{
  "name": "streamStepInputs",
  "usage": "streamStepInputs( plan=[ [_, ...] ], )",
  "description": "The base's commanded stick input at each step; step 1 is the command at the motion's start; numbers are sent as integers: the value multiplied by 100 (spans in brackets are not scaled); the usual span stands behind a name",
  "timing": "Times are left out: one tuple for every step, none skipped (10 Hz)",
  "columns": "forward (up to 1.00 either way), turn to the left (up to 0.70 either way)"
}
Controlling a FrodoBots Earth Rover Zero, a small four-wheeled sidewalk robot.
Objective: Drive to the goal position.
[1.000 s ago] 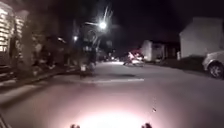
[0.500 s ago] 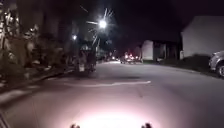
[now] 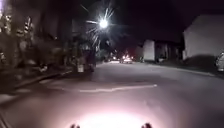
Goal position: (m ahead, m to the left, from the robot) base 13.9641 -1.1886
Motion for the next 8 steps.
streamStepInputs(
  plan=[
    [70, 0],
    [70, 0],
    [70, 0],
    [70, 0],
    [70, 0],
    [70, 0],
    [70, 0],
    [70, 0]
  ],
)
